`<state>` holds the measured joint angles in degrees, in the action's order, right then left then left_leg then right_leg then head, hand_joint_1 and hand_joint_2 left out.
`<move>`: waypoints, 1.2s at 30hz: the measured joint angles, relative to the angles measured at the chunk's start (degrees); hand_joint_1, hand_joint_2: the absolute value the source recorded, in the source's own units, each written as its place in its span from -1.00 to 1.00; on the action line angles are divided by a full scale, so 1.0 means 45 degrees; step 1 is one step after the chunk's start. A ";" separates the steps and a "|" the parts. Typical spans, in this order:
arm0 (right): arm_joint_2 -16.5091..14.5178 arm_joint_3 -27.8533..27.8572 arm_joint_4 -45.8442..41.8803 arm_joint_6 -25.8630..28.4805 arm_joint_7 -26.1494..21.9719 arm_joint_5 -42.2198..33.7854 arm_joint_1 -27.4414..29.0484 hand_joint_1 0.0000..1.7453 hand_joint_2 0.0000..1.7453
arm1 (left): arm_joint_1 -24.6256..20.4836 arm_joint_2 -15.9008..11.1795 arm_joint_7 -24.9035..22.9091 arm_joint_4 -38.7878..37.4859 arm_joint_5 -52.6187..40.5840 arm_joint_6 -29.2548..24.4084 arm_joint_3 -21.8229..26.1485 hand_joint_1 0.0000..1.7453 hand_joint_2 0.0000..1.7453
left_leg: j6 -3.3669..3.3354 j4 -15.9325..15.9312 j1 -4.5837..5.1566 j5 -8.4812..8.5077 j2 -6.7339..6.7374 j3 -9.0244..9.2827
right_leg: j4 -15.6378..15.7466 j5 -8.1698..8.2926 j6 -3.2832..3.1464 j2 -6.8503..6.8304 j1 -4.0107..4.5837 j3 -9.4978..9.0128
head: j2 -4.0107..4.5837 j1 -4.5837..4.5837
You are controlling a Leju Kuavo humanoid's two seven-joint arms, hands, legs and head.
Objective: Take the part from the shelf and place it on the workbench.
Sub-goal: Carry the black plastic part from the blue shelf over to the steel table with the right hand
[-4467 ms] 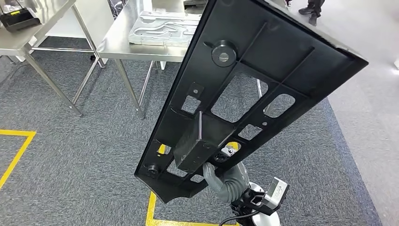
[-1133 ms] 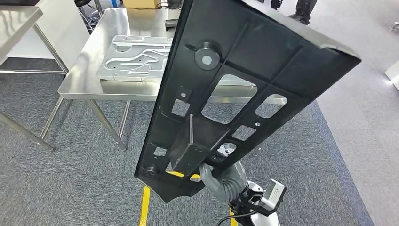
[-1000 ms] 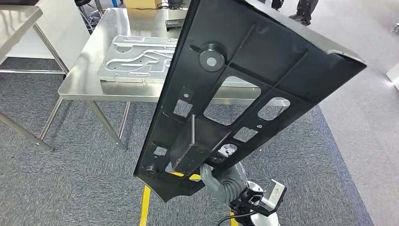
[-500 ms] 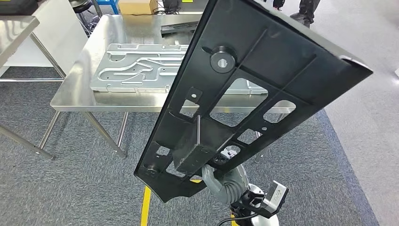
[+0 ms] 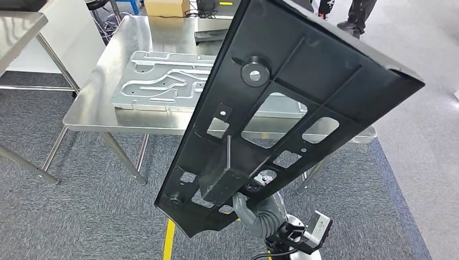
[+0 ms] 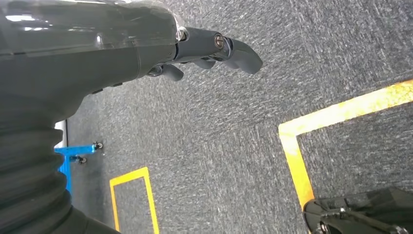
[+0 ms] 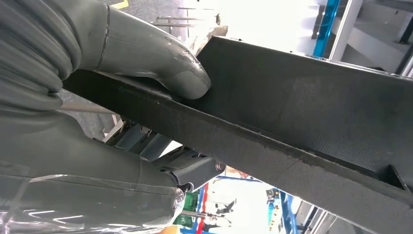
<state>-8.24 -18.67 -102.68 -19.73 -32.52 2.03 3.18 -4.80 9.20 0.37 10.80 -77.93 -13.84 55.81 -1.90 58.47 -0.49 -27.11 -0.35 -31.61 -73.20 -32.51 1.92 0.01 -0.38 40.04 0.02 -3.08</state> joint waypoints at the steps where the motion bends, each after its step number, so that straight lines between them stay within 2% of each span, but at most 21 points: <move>1: 0.0000 0.0001 -0.0002 -0.0022 0.0000 0.0001 0.0008 1.00 1.00 | 0.0008 0.0002 -0.0004 0.0000 0.0001 0.0000 0.0001 -1.00 1.00 | 0.0023 0.0000 0.0006 -0.0096 -0.0016 0.0143 | 0.0789 0.0648 -0.0052 0.0000 0.0007 -0.0233 | 0.0000 0.0000; 3: -0.0001 0.0001 -0.0013 -0.0056 0.0001 0.0007 0.0004 1.00 1.00 | 0.0016 0.0025 -0.0002 0.0000 0.0000 0.0007 0.0002 -1.00 1.00 | 0.0106 -0.0010 0.0037 -0.0289 -0.0041 0.0365 | 0.2445 0.1557 -0.0214 0.0000 0.0074 -0.0874 | 0.0000 0.0001; 4: -0.0002 0.0000 -0.0033 -0.0063 0.0002 0.0016 0.0004 1.00 1.00 | 0.0010 0.0035 0.0004 0.0000 -0.0004 0.0013 0.0002 -1.00 1.00 | 0.0167 -0.0025 0.0048 -0.0363 -0.0048 0.0417 | 0.2923 0.1700 -0.0284 0.0000 0.0113 -0.1071 | 0.0000 0.0005; 6: -0.0011 0.0001 -0.0092 -0.0051 0.0006 0.0034 0.0010 1.00 1.00 | -0.0010 0.0041 0.0029 0.0000 -0.0023 0.0023 0.0000 -1.00 1.00 | 0.0300 -0.0104 0.0057 -0.0454 -0.0045 0.0472 | 0.3178 0.1612 -0.0394 0.0014 0.0165 -0.1181 | 0.0000 0.0009; 9: -0.0069 0.0007 -0.0250 -0.0016 0.0001 0.0063 0.0059 1.00 1.00 | -0.0048 0.0018 0.0079 0.0022 -0.0095 0.0026 -0.0001 -1.00 1.00 | 0.0491 0.0194 0.0077 -0.0750 -0.0012 0.0507 | 0.3422 0.1538 -0.0579 0.0027 0.0000 -0.1462 | 0.0000 -0.0002; 11: -0.0102 0.0015 -0.0328 0.0017 -0.0007 0.0096 0.0110 1.00 1.00 | -0.0053 0.0010 0.0097 0.0029 -0.0168 0.0032 -0.0002 -1.00 1.00 | 0.0607 0.1605 0.0036 -0.1369 0.0003 -0.0197 | 0.3511 0.1420 -0.0686 -0.0003 -0.0052 -0.1686 | 0.0000 -0.0016; 13: -0.0112 0.0036 -0.0352 0.0063 -0.0010 0.0143 0.0192 1.00 1.00 | -0.0040 0.0006 0.0112 0.0029 -0.0239 0.0072 -0.0006 -1.00 1.00 | 0.0707 0.3294 -0.0027 -0.1854 0.0005 -0.1285 | 0.3511 0.1251 -0.0712 -0.0011 -0.0051 -0.1839 | 0.0000 -0.0016; 14: -0.0112 0.0052 -0.0367 0.0086 -0.0011 0.0175 0.0243 1.00 1.00 | -0.0019 0.0000 0.0126 0.0029 -0.0265 0.0096 -0.0010 -1.00 1.00 | 0.0739 0.3617 -0.0047 -0.1730 0.0007 -0.1611 | 0.3510 0.1157 -0.0702 -0.0001 -0.0051 -0.1941 | 0.0000 -0.0015; 15: -0.0115 0.0072 -0.0393 0.0106 -0.0012 0.0205 0.0290 1.00 1.00 | 0.0004 -0.0009 0.0140 0.0029 -0.0287 0.0118 -0.0016 -1.00 1.00 | 0.0755 0.3424 -0.0062 -0.1324 0.0009 -0.1687 | 0.3510 0.1052 -0.0683 0.0013 -0.0056 -0.2074 | 0.0000 -0.0015; 17: -0.0135 0.0110 -0.0482 0.0126 -0.0014 0.0254 0.0363 1.00 1.00 | 0.0031 -0.0032 0.0157 0.0032 -0.0311 0.0135 -0.0030 -1.00 1.00 | 0.0728 0.1797 -0.0076 -0.0075 0.0035 -0.1204 | 0.3513 0.0823 -0.0607 0.0031 -0.0065 -0.2387 | 0.0000 -0.0015; 18: -0.0147 0.0127 -0.0527 0.0129 -0.0016 0.0268 0.0382 1.00 1.00 | 0.0021 -0.0039 0.0159 0.0033 -0.0332 0.0142 -0.0038 -1.00 1.00 | 0.0689 0.0951 -0.0055 0.0317 0.0054 -0.0873 | 0.3505 0.0700 -0.0538 0.0036 -0.0045 -0.2512 | 0.0000 -0.0015; 20: -0.0169 0.0147 -0.0611 0.0131 -0.0019 0.0287 0.0410 1.00 1.00 | -0.0023 -0.0044 0.0165 0.0034 -0.0379 0.0154 -0.0051 -1.00 1.00 | 0.0547 0.0105 -0.0008 0.0483 0.0064 -0.0518 | 0.3523 0.0552 -0.0381 0.0030 -0.0004 -0.2662 | 0.0000 -0.0013; 23: -0.0180 0.0174 -0.0739 0.0134 -0.0034 0.0300 0.0440 1.00 1.00 | -0.0044 -0.0046 0.0171 0.0034 -0.0413 0.0164 -0.0059 -1.00 1.00 | 0.0284 -0.0050 -0.0019 0.0301 0.0010 -0.0308 | 0.3368 0.0524 -0.0177 0.0024 0.0005 -0.2759 | 0.0000 -0.0013; 25: -0.0180 0.0198 -0.0794 0.0134 -0.0047 0.0307 0.0442 1.00 1.00 | -0.0059 -0.0047 0.0174 0.0034 -0.0417 0.0166 -0.0059 -1.00 1.00 | 0.0125 -0.0156 -0.0044 0.0213 -0.0004 -0.0038 | 0.2534 0.0206 -0.0084 0.0020 -0.0022 -0.2349 | 0.0000 -0.0011; 28: -0.0180 0.0234 -0.0809 0.0134 -0.0062 0.0316 0.0484 1.00 1.00 | -0.0107 -0.0049 0.0181 0.0034 -0.0424 0.0177 -0.0061 -1.00 1.00 | 0.0022 -0.0198 -0.0030 -0.0008 -0.0015 0.0197 | 0.0171 -0.0622 -0.0009 0.0020 -0.0045 -0.0656 | 0.0000 -0.0010; 29: -0.0180 0.0243 -0.0809 0.0134 -0.0062 0.0317 0.0505 1.00 1.00 | -0.0097 -0.0049 0.0181 0.0034 -0.0426 0.0180 -0.0061 -1.00 1.00 | 0.0029 -0.0198 -0.0024 -0.0107 -0.0023 0.0300 | -0.0206 -0.0644 -0.0011 0.0019 -0.0049 -0.0221 | -0.0001 -0.0010; 30: -0.0180 0.0249 -0.0810 0.0134 -0.0063 0.0317 0.0516 1.00 1.00 | -0.0087 -0.0049 0.0181 0.0034 -0.0429 0.0180 -0.0061 -1.00 1.00 | 0.0044 -0.0198 -0.0020 -0.0221 -0.0030 0.0440 | -0.0133 -0.0414 -0.0027 0.0018 -0.0049 -0.0007 | -0.0001 -0.0010; 31: -0.0180 0.0253 -0.0810 0.0134 -0.0063 0.0318 0.0520 1.00 1.00 | -0.0078 -0.0046 0.0181 0.0034 -0.0430 0.0183 -0.0061 -1.00 1.00 | 0.0067 -0.0198 -0.0016 -0.0347 -0.0035 0.0614 | 0.0390 0.0062 -0.0059 0.0018 -0.0045 -0.0030 | -0.0001 -0.0010; 33: -0.0180 0.0259 -0.0809 0.0134 -0.0064 0.0318 0.0525 1.00 1.00 | -0.0078 -0.0027 0.0181 0.0033 -0.0432 0.0197 -0.0063 -1.00 1.00 | 0.0135 -0.0193 0.0000 -0.0619 -0.0043 0.0958 | 0.2024 0.1346 -0.0204 0.0020 0.0020 -0.0391 | 0.0000 -0.0012; 34: -0.0180 0.0265 -0.0809 0.0136 -0.0062 0.0334 0.0527 1.00 1.00 | -0.0092 -0.0013 0.0181 0.0032 -0.0433 0.0205 -0.0064 -1.00 1.00 | 0.0195 -0.0194 0.0014 -0.0738 -0.0055 0.1072 | 0.2624 0.1723 -0.0288 0.0024 0.0065 -0.0539 | 0.0000 -0.0003; 36: -0.0180 0.0285 -0.0816 0.0174 -0.0039 0.0444 0.0524 1.00 1.00 | -0.0125 -0.0001 0.0176 0.0032 -0.0436 0.0224 -0.0066 -1.00 1.00 | 0.0360 -0.0205 0.0040 -0.0879 -0.0069 0.1239 | 0.3044 0.1952 -0.0436 0.0035 0.0131 -0.0646 | 0.0000 0.0009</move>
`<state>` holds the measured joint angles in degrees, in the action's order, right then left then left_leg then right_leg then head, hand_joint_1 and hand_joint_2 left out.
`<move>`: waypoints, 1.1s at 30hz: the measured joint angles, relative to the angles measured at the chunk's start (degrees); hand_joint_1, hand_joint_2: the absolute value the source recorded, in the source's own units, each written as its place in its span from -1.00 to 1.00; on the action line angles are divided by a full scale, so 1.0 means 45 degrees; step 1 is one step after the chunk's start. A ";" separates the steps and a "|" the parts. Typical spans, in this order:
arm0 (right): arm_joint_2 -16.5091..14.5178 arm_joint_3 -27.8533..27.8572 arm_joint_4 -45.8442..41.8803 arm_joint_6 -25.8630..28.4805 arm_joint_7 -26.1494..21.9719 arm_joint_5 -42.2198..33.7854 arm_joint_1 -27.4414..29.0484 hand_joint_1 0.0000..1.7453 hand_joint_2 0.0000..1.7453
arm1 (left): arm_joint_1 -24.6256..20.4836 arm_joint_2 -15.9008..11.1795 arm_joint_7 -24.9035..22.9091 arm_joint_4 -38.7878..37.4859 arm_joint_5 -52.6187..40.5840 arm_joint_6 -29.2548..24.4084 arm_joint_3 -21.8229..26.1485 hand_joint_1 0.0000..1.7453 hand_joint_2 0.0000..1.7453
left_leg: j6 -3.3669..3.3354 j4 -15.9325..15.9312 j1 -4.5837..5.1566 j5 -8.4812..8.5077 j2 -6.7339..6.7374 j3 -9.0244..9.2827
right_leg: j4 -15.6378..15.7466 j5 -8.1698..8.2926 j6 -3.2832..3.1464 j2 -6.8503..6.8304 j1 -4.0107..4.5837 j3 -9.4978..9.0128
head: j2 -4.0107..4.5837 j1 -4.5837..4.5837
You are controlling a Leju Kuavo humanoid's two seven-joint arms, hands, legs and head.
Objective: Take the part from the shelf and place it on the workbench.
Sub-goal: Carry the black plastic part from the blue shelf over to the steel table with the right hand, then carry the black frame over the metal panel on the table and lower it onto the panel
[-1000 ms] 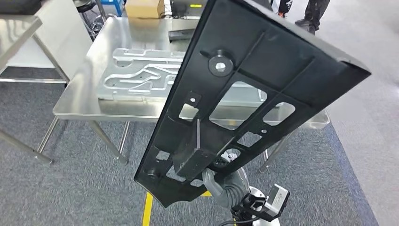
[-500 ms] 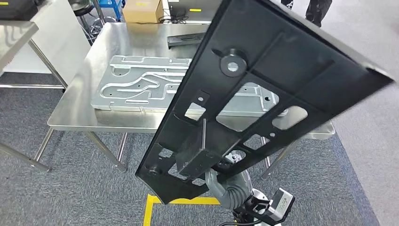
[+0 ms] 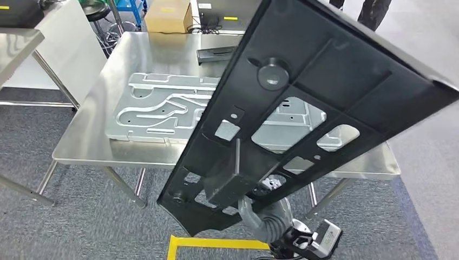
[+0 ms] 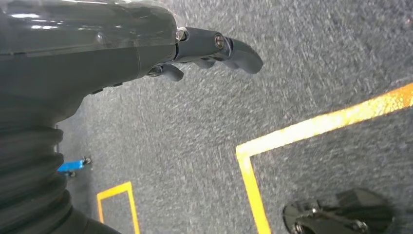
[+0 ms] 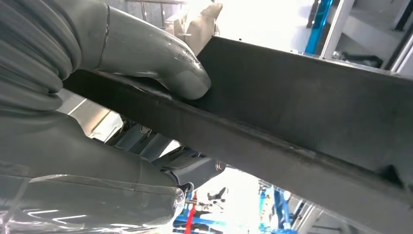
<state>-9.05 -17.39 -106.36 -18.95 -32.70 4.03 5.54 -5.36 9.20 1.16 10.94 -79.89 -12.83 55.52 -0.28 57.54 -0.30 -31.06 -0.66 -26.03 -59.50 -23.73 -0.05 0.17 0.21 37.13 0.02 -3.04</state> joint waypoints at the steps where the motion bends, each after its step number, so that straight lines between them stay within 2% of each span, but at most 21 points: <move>1: 0.0000 0.0010 -0.0016 0.0047 0.0024 0.0120 -0.0019 1.00 1.00 | -0.0021 -0.0001 0.0000 0.0001 0.0000 0.0010 0.0000 -1.00 1.00 | 0.0082 0.0005 0.0010 -0.0012 -0.0002 0.0045 | 0.0042 -0.0027 -0.0068 0.0012 -0.0013 -0.0081 | 0.0000 0.0008; 3: 0.0000 0.0024 -0.0051 0.0168 0.0074 0.0385 -0.0069 1.00 1.00 | -0.0056 -0.0011 0.0013 0.0010 0.0000 0.0030 -0.0002 -1.00 1.00 | 0.0188 0.0453 0.0003 -0.0020 0.0032 -0.0036 | 0.0179 -0.0046 -0.0212 0.0017 -0.0073 -0.0312 | 0.0000 0.0002; 4: 0.0000 0.0027 -0.0063 0.0204 0.0089 0.0479 -0.0098 1.00 1.00 | -0.0076 -0.0015 0.0021 0.0013 0.0000 0.0036 -0.0004 -1.00 1.00 | 0.0226 0.0968 -0.0007 -0.0128 0.0046 -0.0303 | 0.0243 -0.0090 -0.0282 0.0012 -0.0103 -0.0432 | 0.0000 0.0002; 7: 0.0002 0.0035 -0.0068 0.0387 0.0112 0.0909 -0.0167 1.00 1.00 | -0.0089 -0.0018 0.0045 0.0017 -0.0007 0.0050 -0.0005 -1.00 1.00 | 0.0383 0.3134 -0.0062 -0.1007 0.0063 -0.1735 | 0.0302 -0.0293 -0.0405 -0.0005 -0.0109 -0.0647 | 0.0000 0.0001; 8: 0.0015 0.0045 -0.0068 0.0599 0.0124 0.1340 -0.0225 1.00 1.00 | -0.0079 -0.0020 0.0060 0.0017 -0.0012 0.0073 -0.0005 -1.00 1.00 | 0.0429 0.3517 -0.0077 -0.1151 0.0065 -0.2117 | 0.0300 -0.0365 -0.0409 0.0012 -0.0105 -0.0717 | 0.0000 0.0001; 9: 0.0049 0.0071 -0.0069 0.0932 0.0161 0.2005 -0.0351 1.00 1.00 | -0.0066 -0.0023 0.0079 0.0017 -0.0017 0.0104 -0.0005 -1.00 1.00 | 0.0457 0.3501 -0.0085 -0.1008 0.0068 -0.2311 | 0.0295 -0.0435 -0.0405 0.0037 -0.0103 -0.0801 | 0.0000 0.0001; 10: 0.0118 0.0119 -0.0069 0.1329 0.0252 0.2800 -0.0573 1.00 1.00 | -0.0059 -0.0029 0.0098 0.0017 -0.0021 0.0135 -0.0005 -1.00 1.00 | 0.0458 0.3059 -0.0088 -0.0564 0.0070 -0.2301 | 0.0289 -0.0503 -0.0390 0.0068 -0.0104 -0.0900 | 0.0000 0.0001; 12: 0.0364 0.0329 -0.0050 0.2144 0.0606 0.4354 -0.1324 1.00 1.00 | -0.0070 -0.0040 0.0140 0.0017 -0.0044 0.0166 -0.0005 -1.00 1.00 | 0.0377 0.1477 -0.0080 0.0621 0.0088 -0.1924 | 0.0273 -0.0629 -0.0321 0.0111 -0.0098 -0.1091 | 0.0000 0.0002; 14: 0.0753 0.0639 0.0108 0.2944 0.1248 0.5822 -0.2486 1.00 1.00 | -0.0139 -0.0043 0.0185 0.0018 -0.0079 0.0119 -0.0008 -1.00 1.00 | 0.0222 0.0406 -0.0022 0.1102 0.0133 -0.1700 | 0.0240 -0.0686 -0.0196 0.0130 -0.0079 -0.1108 | 0.0000 0.0003; 17: 0.1673 0.1031 0.1293 0.4628 0.2641 0.9154 -0.5247 1.00 1.00 | -0.0223 -0.0030 0.0248 0.0022 -0.0200 -0.0327 -0.0077 -1.00 1.00 | -0.0056 0.0184 0.0014 0.1279 0.0171 -0.1741 | 0.0234 -0.0682 0.0052 0.0163 -0.0073 -0.0996 | 0.0000 0.0003; 19: 0.2348 0.1260 0.2625 0.5568 0.3258 1.0952 -0.7376 1.00 1.00 | -0.0293 -0.0006 0.0249 0.0022 -0.0327 -0.0698 -0.0206 -1.00 1.00 | -0.0226 0.0063 -0.0036 0.1416 0.0185 -0.1721 | -0.0221 -0.0946 0.0206 0.0131 -0.0088 -0.0761 | 0.0000 0.0003; 20: 0.2629 0.1373 0.3276 0.5847 0.3412 1.1435 -0.8268 1.00 1.00 | -0.0333 0.0005 0.0248 0.0022 -0.0362 -0.0808 -0.0263 -1.00 1.00 | -0.0280 0.0016 -0.0053 0.1456 0.0175 -0.1709 | -0.0837 -0.1260 0.0271 0.0107 -0.0108 -0.0457 | 0.0000 0.0005; 22: 0.3036 0.1502 0.4318 0.6179 0.3619 1.2047 -0.9487 1.00 1.00 | -0.0362 0.0006 0.0253 0.0022 -0.0430 -0.0999 -0.0328 -1.00 1.00 | -0.0334 0.0006 -0.0049 0.1448 0.0121 -0.1703 | -0.2523 -0.1930 0.0384 0.0081 -0.0131 0.0442 | 0.0000 0.0006; 23: 0.3191 0.1474 0.4765 0.6330 0.3792 1.2522 -0.9930 1.00 1.00 | -0.0354 0.0007 0.0264 0.0022 -0.0487 -0.1167 -0.0359 -1.00 1.00 | -0.0341 0.0011 -0.0048 0.1427 0.0093 -0.1691 | -0.3158 -0.2052 0.0426 0.0074 -0.0153 0.0837 | 0.0000 0.0006; 24: 0.3346 0.1377 0.5281 0.6501 0.4001 1.3180 -1.0380 1.00 1.00 | -0.0344 0.0014 0.0294 0.0022 -0.0580 -0.1409 -0.0415 -1.00 1.00 | -0.0338 0.0024 -0.0048 0.1401 0.0075 -0.1675 | -0.3378 -0.1934 0.0453 0.0063 -0.0176 0.1060 | 0.0000 0.0006; 25: 0.3498 0.1221 0.5938 0.6693 0.4213 1.3955 -1.0923 1.00 1.00 | -0.0344 0.0026 0.0369 0.0022 -0.0719 -0.1726 -0.0502 -1.00 1.00 | -0.0319 0.0047 -0.0048 0.1365 0.0059 -0.1652 | -0.3091 -0.1554 0.0464 0.0049 -0.0200 0.1045 | 0.0000 0.0006; 27: 0.3738 0.0841 0.7532 0.7134 0.4493 1.5329 -1.2154 1.00 1.00 | -0.0361 0.0079 0.0645 0.0022 -0.1041 -0.2433 -0.0759 -1.00 1.00 | -0.0263 0.0107 -0.0051 0.1263 0.0037 -0.1588 | -0.1460 -0.0472 0.0421 0.0028 -0.0227 0.0465 | 0.0000 0.0006; 28: 0.3819 0.0659 0.8382 0.7400 0.4577 1.5828 -1.2740 1.00 1.00 | -0.0374 0.0115 0.0831 0.0022 -0.1155 -0.2785 -0.0900 -1.00 1.00 | -0.0221 0.0143 -0.0032 0.1208 0.0020 -0.1573 | -0.0646 -0.0101 0.0375 0.0024 -0.0203 0.0132 | 0.0000 0.0006; 29: 0.3865 0.0484 0.9189 0.7663 0.4635 1.6179 -1.3238 1.00 1.00 | -0.0382 0.0149 0.0997 0.0022 -0.1161 -0.3051 -0.1020 -1.00 1.00 | -0.0173 0.0160 -0.0019 0.1174 0.0000 -0.1574 | -0.0109 0.0065 0.0315 0.0023 -0.0175 -0.0093 | 0.0000 0.0005; 30: 0.3887 0.0292 1.0001 0.7890 0.4677 1.6426 -1.3654 1.00 1.00 | -0.0387 0.0181 0.1126 0.0022 -0.1057 -0.3191 -0.1105 -1.00 1.00 | -0.0121 0.0159 -0.0007 0.1153 -0.0014 -0.1585 | 0.0143 0.0064 0.0257 0.0026 -0.0142 -0.0198 | 0.0000 0.0005; 33: 0.3847 -0.0350 1.2422 0.8275 0.4773 1.6906 -1.4415 1.00 1.00 | -0.0414 0.0252 0.1397 0.0022 -0.0358 -0.2467 -0.1121 -1.00 1.00 | 0.0069 0.0173 0.0006 0.1072 -0.0013 -0.1572 | 0.0311 0.0003 0.0075 0.0016 -0.0164 -0.0314 | 0.0000 0.0006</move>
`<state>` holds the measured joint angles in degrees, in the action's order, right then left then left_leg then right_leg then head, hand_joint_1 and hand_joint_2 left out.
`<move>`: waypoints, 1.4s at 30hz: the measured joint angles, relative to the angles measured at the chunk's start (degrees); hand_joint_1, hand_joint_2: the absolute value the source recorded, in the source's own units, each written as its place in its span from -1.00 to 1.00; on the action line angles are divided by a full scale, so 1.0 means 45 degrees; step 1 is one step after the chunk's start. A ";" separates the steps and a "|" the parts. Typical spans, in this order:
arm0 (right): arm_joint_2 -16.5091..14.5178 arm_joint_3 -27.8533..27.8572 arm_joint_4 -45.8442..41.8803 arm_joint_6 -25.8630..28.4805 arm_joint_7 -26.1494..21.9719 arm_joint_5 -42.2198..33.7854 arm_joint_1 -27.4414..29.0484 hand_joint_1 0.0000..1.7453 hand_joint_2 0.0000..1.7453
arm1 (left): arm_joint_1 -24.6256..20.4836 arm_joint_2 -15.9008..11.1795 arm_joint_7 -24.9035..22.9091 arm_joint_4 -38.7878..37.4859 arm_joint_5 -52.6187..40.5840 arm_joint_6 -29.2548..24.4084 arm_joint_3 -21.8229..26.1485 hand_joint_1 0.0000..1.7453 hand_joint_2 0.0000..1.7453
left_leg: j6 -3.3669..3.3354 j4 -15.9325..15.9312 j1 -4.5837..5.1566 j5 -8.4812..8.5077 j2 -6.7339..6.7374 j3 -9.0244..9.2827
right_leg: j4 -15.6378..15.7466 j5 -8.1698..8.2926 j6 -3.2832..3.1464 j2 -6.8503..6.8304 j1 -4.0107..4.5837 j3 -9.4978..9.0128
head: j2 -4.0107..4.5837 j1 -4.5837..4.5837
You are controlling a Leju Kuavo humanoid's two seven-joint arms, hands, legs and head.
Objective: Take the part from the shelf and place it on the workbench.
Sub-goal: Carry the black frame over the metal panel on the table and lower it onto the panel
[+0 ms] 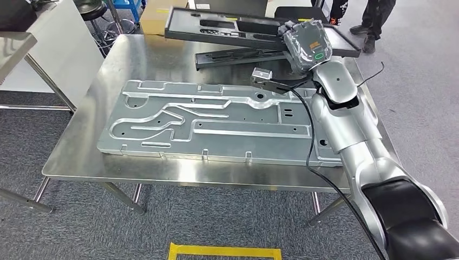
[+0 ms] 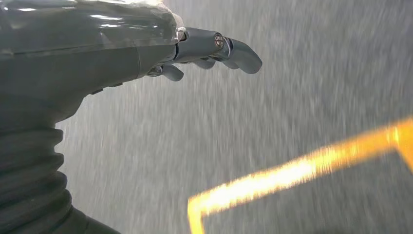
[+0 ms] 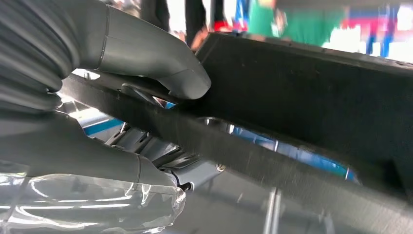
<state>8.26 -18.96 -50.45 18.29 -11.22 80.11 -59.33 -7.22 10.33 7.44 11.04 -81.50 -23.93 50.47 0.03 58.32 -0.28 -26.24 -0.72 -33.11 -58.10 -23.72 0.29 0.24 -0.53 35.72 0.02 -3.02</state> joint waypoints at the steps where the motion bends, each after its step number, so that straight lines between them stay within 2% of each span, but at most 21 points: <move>1: -0.0032 -0.0201 0.0769 0.0097 0.0083 0.0149 -0.0096 1.00 1.00 | -0.0006 0.0008 0.0125 0.0000 0.0200 0.0496 0.0036 -1.00 1.00 | 0.0061 0.0225 -0.0002 -0.0145 0.0020 -0.0087 | 0.0052 -0.0006 -0.0077 -0.0026 -0.0032 -0.0060 | 0.0000 -0.0001; 4: -0.0170 -0.0721 0.2770 0.0355 0.0526 0.0574 -0.0083 1.00 1.00 | -0.0009 0.0006 0.0381 0.0000 0.0489 0.1495 0.0172 -1.00 1.00 | 0.0183 0.2378 -0.0042 -0.1062 0.0068 -0.1204 | 0.0111 -0.0062 -0.0247 -0.0100 -0.0044 -0.0165 | 0.0000 -0.0001; 6: -0.0282 -0.0983 0.3827 0.0348 0.0802 0.0740 0.0126 1.00 1.00 | -0.0004 -0.0016 0.0403 0.0000 0.0578 0.1717 0.0226 -1.00 1.00 | 0.0229 0.3573 -0.0056 -0.1269 0.0071 -0.1968 | 0.0102 -0.0112 -0.0272 -0.0107 -0.0028 -0.0199 | 0.0000 0.0000; 8: -0.0375 -0.1139 0.4588 0.0262 0.0993 0.0807 0.0385 0.00 0.00 | 0.0026 -0.0061 0.0426 0.0000 0.0617 0.1866 0.0256 -1.00 1.00 | 0.0215 0.2887 -0.0064 -0.0536 0.0074 -0.1846 | 0.0069 -0.0188 -0.0240 -0.0088 -0.0032 -0.0261 | 0.0000 0.0000; 10: -0.0436 -0.1233 0.5106 0.0165 0.1117 0.0839 0.0528 -1.00 -1.00 | 0.0057 -0.0096 0.0475 0.0000 0.0597 0.1957 0.0274 -1.00 1.00 | 0.0145 0.1133 -0.0051 0.0393 0.0075 -0.1145 | -0.0008 -0.0298 -0.0162 -0.0056 -0.0018 -0.0300 | 0.0000 0.0000; 12: -0.0457 -0.1286 0.5486 0.0095 0.1166 0.0845 0.0586 -1.00 -1.00 | 0.0060 -0.0109 0.0509 0.0000 0.0546 0.1979 0.0276 -1.00 1.00 | 0.0050 0.0188 -0.0020 0.0652 0.0066 -0.0728 | -0.0068 -0.0363 -0.0055 -0.0032 0.0023 -0.0275 | 0.0000 0.0000; 14: -0.0458 -0.1299 0.5760 0.0050 0.1151 0.0802 0.0660 -1.00 -1.00 | 0.0064 -0.0113 0.0518 0.0000 0.0535 0.2012 0.0276 -1.00 1.00 | -0.0071 0.0092 -0.0002 0.0581 0.0056 -0.0678 | -0.0055 -0.0367 0.0074 -0.0023 0.0035 -0.0264 | 0.0000 -0.0001; 16: -0.0459 -0.1299 0.5935 0.0009 0.1115 0.0744 0.0707 -1.00 -1.00 | 0.0071 -0.0114 0.0530 0.0000 0.0588 0.2033 0.0276 -1.00 0.00 | -0.0219 -0.0015 -0.0033 0.0612 0.0063 -0.0606 | -0.0231 -0.0525 0.0212 -0.0028 -0.0013 -0.0215 | 0.0000 -0.0001; 18: -0.0446 -0.1299 0.6065 -0.0040 0.1087 0.0686 0.0714 -1.00 -1.00 | 0.0059 -0.0108 0.0558 0.0000 0.0635 0.2012 0.0279 -1.00 -1.00 | -0.0344 -0.0110 -0.0068 0.0640 0.0073 -0.0528 | -0.1256 -0.1102 0.0326 -0.0035 -0.0051 0.0252 | 0.0000 0.0000; 20: -0.0423 -0.1299 0.6201 -0.0068 0.1057 0.0610 0.0770 -1.00 -1.00 | 0.0060 -0.0102 0.0571 0.0000 0.0646 0.1995 0.0284 -1.00 -1.00 | -0.0403 -0.0111 -0.0066 0.0624 0.0074 -0.0513 | -0.2969 -0.1806 0.0406 -0.0037 -0.0052 0.1143 | 0.0000 0.0000; 22: -0.0406 -0.1298 0.6309 -0.0058 0.1028 0.0520 0.0861 -1.00 -1.00 | 0.0071 -0.0101 0.0535 0.0000 0.0659 0.1992 0.0287 -1.00 -1.00 | -0.0407 -0.0077 -0.0064 0.0594 0.0069 -0.0505 | -0.3674 -0.1798 0.0438 -0.0040 -0.0059 0.1616 | 0.0000 0.0000; 23: -0.0396 -0.1292 0.6339 -0.0041 0.1013 0.0463 0.0880 -1.00 -1.00 | 0.0068 -0.0096 0.0480 0.0000 0.0697 0.1997 0.0291 -1.00 -1.00 | -0.0392 -0.0047 -0.0064 0.0570 0.0066 -0.0497 | -0.3240 -0.1417 0.0429 -0.0042 -0.0063 0.1465 | 0.0000 0.0000; 25: -0.0369 -0.1259 0.6368 0.0029 0.0958 0.0347 0.0840 -1.00 -1.00 | 0.0055 -0.0079 0.0282 0.0000 0.0806 0.2014 0.0317 -1.00 -1.00 | -0.0330 0.0023 -0.0059 0.0507 0.0061 -0.0472 | -0.1483 -0.0509 0.0360 -0.0044 -0.0057 0.0651 | 0.0000 0.0000; 27: -0.0348 -0.1196 0.6369 0.0136 0.0888 0.0223 0.0751 -1.00 -1.00 | 0.0042 -0.0064 -0.0005 0.0000 0.0919 0.2031 0.0410 -1.00 -1.00 | -0.0226 0.0090 -0.0022 0.0480 0.0063 -0.0484 | -0.0298 -0.0079 0.0242 -0.0033 0.0005 0.0103 | 0.0000 -0.0001; 31: -0.0335 -0.0999 0.6360 0.0250 0.0843 0.0056 0.0599 -1.00 -1.00 | 0.0055 -0.0064 -0.0315 0.0000 0.1051 0.2009 0.0582 -1.00 -1.00 | 0.0020 0.0204 0.0010 0.0353 0.0070 -0.0553 | -0.0089 0.0037 -0.0024 -0.0036 -0.0005 0.0085 | 0.0000 -0.0002; 33: -0.0330 -0.0920 0.6324 0.0373 0.0828 -0.0036 0.0507 -1.00 -1.00 | 0.0057 -0.0065 -0.0338 0.0000 0.1053 0.2019 0.0618 -1.00 -1.00 | 0.0139 0.1077 -0.0005 -0.0368 0.0083 -0.0855 | -0.0005 0.0142 -0.0177 -0.0081 -0.0063 0.0106 | 0.0000 -0.0002; 35: -0.0310 -0.0773 0.6190 0.0634 0.0771 -0.0266 0.0435 -1.00 -1.00 | 0.0074 -0.0065 -0.0345 0.0000 0.1051 0.2094 0.0634 -1.00 -1.00 | 0.0211 0.2712 -0.0042 -0.1354 0.0089 -0.1401 | -0.0008 0.0220 -0.0247 -0.0100 -0.0044 0.0199 | 0.0000 -0.0002; 37: -0.0206 -0.0481 0.5738 0.0850 0.0590 -0.0640 0.0393 -1.00 -1.00 | 0.0103 -0.0067 -0.0353 0.0000 0.1058 0.2194 0.0644 -1.00 -1.00 | 0.0233 0.3619 -0.0063 -0.1717 0.0090 -0.1577 | -0.0042 0.0313 -0.0255 -0.0100 -0.0031 0.0330 | 0.0000 -0.0004; 38: -0.0113 -0.0304 0.5336 0.0907 0.0458 -0.0853 0.0389 -1.00 -1.00 | 0.0110 -0.0067 -0.0358 0.0000 0.1067 0.2232 0.0651 -1.00 -1.00 | 0.0215 0.3374 -0.0067 -0.1558 0.0090 -0.1335 | -0.0068 0.0359 -0.0233 -0.0091 -0.0030 0.0397 | 0.0000 -0.0004; 41: 0.0352 0.0331 0.3376 0.1038 0.0122 -0.1569 0.0647 -1.00 -1.00 | 0.0091 -0.0065 -0.0373 0.0000 0.1099 0.2270 0.0693 -1.00 -1.00 | 0.0059 0.0907 -0.0042 -0.0713 0.0081 0.0181 | -0.0127 0.0488 -0.0086 -0.0101 -0.0009 0.0517 | 0.0000 -0.0004; 42: 0.0532 0.0560 0.2609 0.1070 0.0074 -0.1769 0.0845 -1.00 -1.00 | 0.0089 -0.0063 -0.0378 0.0000 0.1105 0.2261 0.0709 -1.00 -1.00 | 0.0000 0.0349 -0.0015 -0.0569 0.0071 0.0491 | -0.0125 0.0544 -0.0008 -0.0128 0.0006 0.0534 | 0.0000 -0.0004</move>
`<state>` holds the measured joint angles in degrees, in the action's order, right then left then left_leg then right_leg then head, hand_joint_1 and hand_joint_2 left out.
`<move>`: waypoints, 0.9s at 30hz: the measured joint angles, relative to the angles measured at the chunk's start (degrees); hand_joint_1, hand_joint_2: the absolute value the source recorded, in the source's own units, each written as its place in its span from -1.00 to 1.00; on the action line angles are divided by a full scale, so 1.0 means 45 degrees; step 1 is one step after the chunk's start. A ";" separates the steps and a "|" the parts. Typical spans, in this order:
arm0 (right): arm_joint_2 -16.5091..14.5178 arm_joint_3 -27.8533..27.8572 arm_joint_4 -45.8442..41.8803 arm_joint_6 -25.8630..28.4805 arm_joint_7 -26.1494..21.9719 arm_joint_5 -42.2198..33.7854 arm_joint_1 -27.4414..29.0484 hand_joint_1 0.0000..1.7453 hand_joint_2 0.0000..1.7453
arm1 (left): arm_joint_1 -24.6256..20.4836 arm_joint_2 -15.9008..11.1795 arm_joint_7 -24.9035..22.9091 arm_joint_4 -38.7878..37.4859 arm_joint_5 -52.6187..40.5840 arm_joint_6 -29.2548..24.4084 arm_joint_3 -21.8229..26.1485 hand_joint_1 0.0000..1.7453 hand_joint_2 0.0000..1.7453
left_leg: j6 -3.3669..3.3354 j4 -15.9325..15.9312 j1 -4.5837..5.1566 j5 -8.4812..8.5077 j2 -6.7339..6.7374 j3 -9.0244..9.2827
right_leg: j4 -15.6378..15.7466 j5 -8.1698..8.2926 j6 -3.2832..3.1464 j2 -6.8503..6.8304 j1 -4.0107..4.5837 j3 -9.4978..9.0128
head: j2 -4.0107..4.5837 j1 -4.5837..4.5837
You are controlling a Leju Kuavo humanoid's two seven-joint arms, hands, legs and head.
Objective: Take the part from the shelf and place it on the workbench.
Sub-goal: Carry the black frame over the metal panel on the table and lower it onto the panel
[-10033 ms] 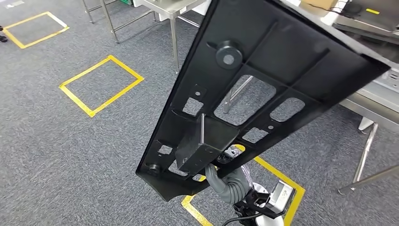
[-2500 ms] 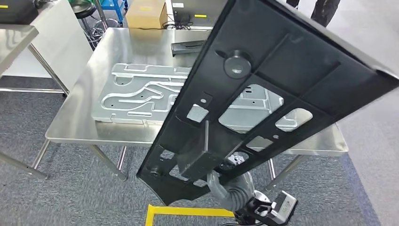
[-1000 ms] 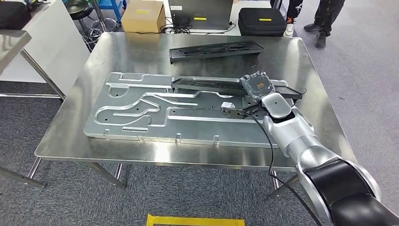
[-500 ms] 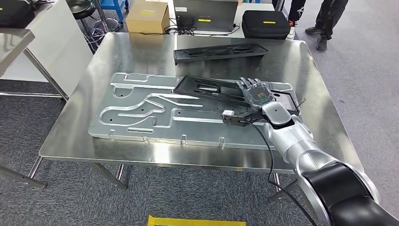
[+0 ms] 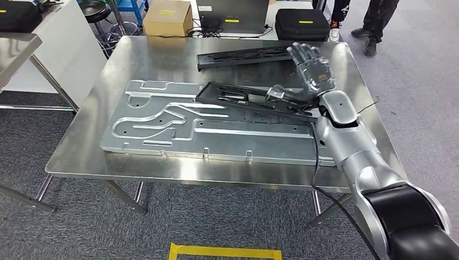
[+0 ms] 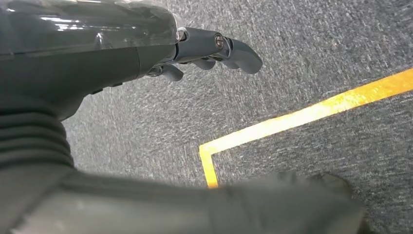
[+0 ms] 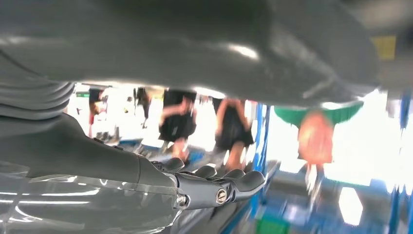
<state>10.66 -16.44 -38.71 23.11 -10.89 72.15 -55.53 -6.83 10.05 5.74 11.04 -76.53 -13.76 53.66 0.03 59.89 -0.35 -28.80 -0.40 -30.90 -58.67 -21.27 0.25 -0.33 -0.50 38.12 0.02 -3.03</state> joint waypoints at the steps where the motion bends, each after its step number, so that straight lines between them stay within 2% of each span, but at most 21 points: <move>1: 0.0169 0.0213 -0.0722 0.0017 -0.0031 -0.0153 0.0231 -1.00 -1.00 | 0.0012 0.0004 -0.0002 0.0000 0.0011 -0.0012 0.0013 -1.00 -1.00 | -0.0056 -0.0260 0.0028 0.0058 -0.0010 0.0122 | 0.0015 0.0068 0.0083 -0.0027 0.0018 0.0008 | 0.0000 0.0001; 4: 0.0513 0.0697 -0.2329 0.0220 -0.0253 -0.0678 0.1097 -1.00 -1.00 | 0.0073 0.0027 -0.0007 -0.0001 0.0070 -0.0032 0.0060 -1.00 -1.00 | -0.0284 -0.0388 0.0043 0.0365 0.0014 0.0005 | 0.0061 0.0160 0.0325 -0.0031 -0.0007 0.0061 | 0.0000 0.0005; 5: 0.0623 0.0881 -0.2842 0.0392 -0.0399 -0.0987 0.1509 -1.00 -1.00 | 0.0063 0.0039 -0.0004 -0.0001 0.0097 -0.0033 0.0080 -1.00 -1.00 | -0.0387 -0.0457 0.0026 0.0512 0.0033 -0.0073 | -0.0151 -0.0122 0.0393 -0.0007 -0.0031 0.0160 | 0.0000 0.0006; 6: 0.0745 0.1106 -0.3381 0.0594 -0.0535 -0.1292 0.1992 -1.00 -1.00 | 0.0048 0.0052 0.0006 -0.0002 0.0130 -0.0034 0.0097 -1.00 -1.00 | -0.0470 -0.0520 -0.0001 0.0662 0.0045 -0.0186 | -0.0603 -0.0610 0.0453 0.0019 -0.0049 0.0325 | 0.0000 0.0006; 8: 0.0961 0.1603 -0.4464 0.1002 -0.0720 -0.1688 0.3225 -1.00 -1.00 | 0.0050 0.0063 0.0032 -0.0002 0.0192 -0.0036 0.0120 -1.00 -1.00 | -0.0563 -0.0537 0.0003 0.0901 0.0021 -0.0445 | -0.2152 -0.1867 0.0546 0.0051 -0.0068 0.0753 | 0.0000 0.0005; 9: 0.1033 0.1834 -0.4958 0.1196 -0.0772 -0.1772 0.3942 -1.00 -1.00 | 0.0082 0.0064 0.0041 -0.0002 0.0221 -0.0036 0.0126 -1.00 -1.00 | -0.0570 -0.0529 0.0011 0.1000 0.0004 -0.0592 | -0.2892 -0.2258 0.0576 0.0055 -0.0069 0.0891 | 0.0000 0.0004; 10: 0.1075 0.2033 -0.5415 0.1367 -0.0827 -0.1826 0.4706 -1.00 -1.00 | 0.0119 0.0063 0.0047 -0.0001 0.0257 -0.0036 0.0131 -1.00 -1.00 | -0.0573 -0.0513 0.0021 0.1100 -0.0006 -0.0741 | -0.3327 -0.2383 0.0588 0.0058 -0.0068 0.0871 | 0.0000 0.0004; 11: 0.1098 0.2213 -0.5827 0.1505 -0.0872 -0.1893 0.5438 -1.00 -1.00 | 0.0147 0.0062 0.0052 0.0000 0.0296 -0.0036 0.0135 -1.00 -1.00 | -0.0564 -0.0492 0.0033 0.1191 -0.0011 -0.0888 | -0.3328 -0.2255 0.0578 0.0058 -0.0067 0.0647 | 0.0000 0.0004; 12: 0.1107 0.2387 -0.6249 0.1613 -0.0927 -0.2029 0.6145 -1.00 -1.00 | 0.0163 0.0062 0.0056 0.0000 0.0342 -0.0036 0.0136 -1.00 -1.00 | -0.0547 -0.0464 0.0046 0.1277 -0.0012 -0.1034 | -0.2868 -0.1978 0.0542 0.0056 -0.0062 0.0182 | 0.0000 0.0004; 13: 0.1103 0.2575 -0.6675 0.1701 -0.0998 -0.2232 0.6826 -1.00 -1.00 | 0.0165 0.0063 0.0058 0.0000 0.0384 -0.0036 0.0136 -1.00 -1.00 | -0.0523 -0.0430 0.0059 0.1355 -0.0012 -0.1155 | -0.2055 -0.1732 0.0473 0.0052 -0.0045 -0.0481 | 0.0000 0.0004; 15: 0.1043 0.2994 -0.7543 0.1890 -0.1186 -0.2725 0.8129 -1.00 -1.00 | 0.0169 0.0083 0.0063 0.0000 0.0431 -0.0036 0.0136 -1.00 -1.00 | -0.0431 -0.0391 0.0100 0.1493 -0.0025 -0.1311 | -0.0351 -0.1658 0.0303 0.0029 0.0045 -0.1717 | 0.0000 0.0003; 16: 0.0989 0.3187 -0.7908 0.1990 -0.1279 -0.2898 0.8722 -1.00 -1.00 | 0.0175 0.0090 0.0068 0.0000 0.0443 -0.0038 0.0137 -1.00 -1.00 | -0.0365 -0.0392 0.0107 0.1563 -0.0025 -0.1333 | 0.0152 -0.1722 0.0224 0.0020 0.0099 -0.2040 | 0.0000 0.0005; 17: 0.0927 0.3340 -0.8211 0.2064 -0.1343 -0.3009 0.9226 -1.00 -1.00 | 0.0184 0.0096 0.0073 0.0000 0.0453 -0.0040 0.0138 -1.00 -1.00 | -0.0285 -0.0418 0.0110 0.1645 -0.0020 -0.1344 | 0.0366 -0.1751 0.0159 0.0015 0.0145 -0.2131 | 0.0000 0.0006; 19: 0.0768 0.3534 -0.8650 0.2030 -0.1412 -0.3325 1.0000 -1.00 -1.00 | 0.0198 0.0089 0.0084 0.0000 0.0497 -0.0061 0.0143 -1.00 -1.00 | -0.0128 -0.0432 0.0111 0.1716 0.0002 -0.1371 | 0.0465 -0.1533 0.0016 -0.0004 0.0124 -0.2013 | 0.0000 0.0007; 20: 0.0650 0.3601 -0.8832 0.1915 -0.1446 -0.3636 1.0324 -1.00 -1.00 | 0.0200 0.0085 0.0099 0.0000 0.0543 -0.0086 0.0152 -1.00 -1.00 | -0.0062 -0.0281 0.0107 0.1487 0.0010 -0.1450 | 0.0512 -0.1390 -0.0078 -0.0024 0.0081 -0.1921 | 0.0000 0.0007; 22: 0.0286 0.3746 -0.9132 0.1673 -0.1592 -0.4578 1.1020 -1.00 -1.00 | 0.0219 0.0077 0.0169 -0.0001 0.0657 -0.0139 0.0191 -1.00 -1.00 | 0.0061 0.0733 0.0049 0.0321 0.0018 -0.1747 | 0.0600 -0.1080 -0.0215 -0.0076 0.0009 -0.1654 | 0.0000 0.0006; 23: 0.0037 0.3829 -0.9224 0.1597 -0.1705 -0.5112 1.1379 -1.00 -1.00 | 0.0237 0.0075 0.0208 -0.0001 0.0702 -0.0162 0.0214 -1.00 -1.00 | 0.0129 0.1547 0.0022 -0.0379 0.0023 -0.1926 | 0.0597 -0.0936 -0.0255 -0.0081 0.0004 -0.1472 | 0.0000 0.0005; 24: -0.0241 0.3929 -0.9277 0.1517 -0.1833 -0.5669 1.1738 -1.00 -1.00 | 0.0258 0.0074 0.0237 -0.0001 0.0729 -0.0174 0.0233 -1.00 -1.00 | 0.0196 0.2364 -0.0009 -0.0870 0.0025 -0.2042 | 0.0581 -0.0791 -0.0256 -0.0091 0.0005 -0.1273 | 0.0000 0.0004; 25: -0.0534 0.4048 -0.9294 0.1395 -0.1976 -0.6222 1.2078 -1.00 -1.00 | 0.0275 0.0074 0.0248 0.0000 0.0741 -0.0188 0.0246 -1.00 -1.00 | 0.0254 0.2959 -0.0036 -0.1045 0.0027 -0.2037 | 0.0554 -0.0648 -0.0246 -0.0098 0.0006 -0.1068 | 0.0000 0.0004; 26: -0.0846 0.4203 -0.9282 0.1223 -0.2132 -0.6802 1.2393 -1.00 -1.00 | 0.0284 0.0074 0.0245 0.0000 0.0730 -0.0204 0.0255 -1.00 -1.00 | 0.0295 0.3189 -0.0054 -0.0909 0.0028 -0.1861 | 0.0515 -0.0515 -0.0224 -0.0107 0.0005 -0.0859 | 0.0000 0.0004; 27: -0.1177 0.4426 -0.9211 0.1022 -0.2294 -0.7350 1.2670 -1.00 -1.00 | 0.0286 0.0073 0.0228 0.0000 0.0693 -0.0226 0.0260 -1.00 -1.00 | 0.0313 0.2967 -0.0072 -0.0563 0.0028 -0.1469 | 0.0463 -0.0393 -0.0194 -0.0114 0.0001 -0.0651 | 0.0000 0.0004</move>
<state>5.36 3.48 -80.16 27.71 -21.21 39.07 1.49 -5.54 10.38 6.77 11.04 -73.41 -14.78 54.83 1.44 73.24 -0.67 -31.33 -0.27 -37.51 -56.58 -23.04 -0.62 -0.84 -0.50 35.19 0.02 -3.02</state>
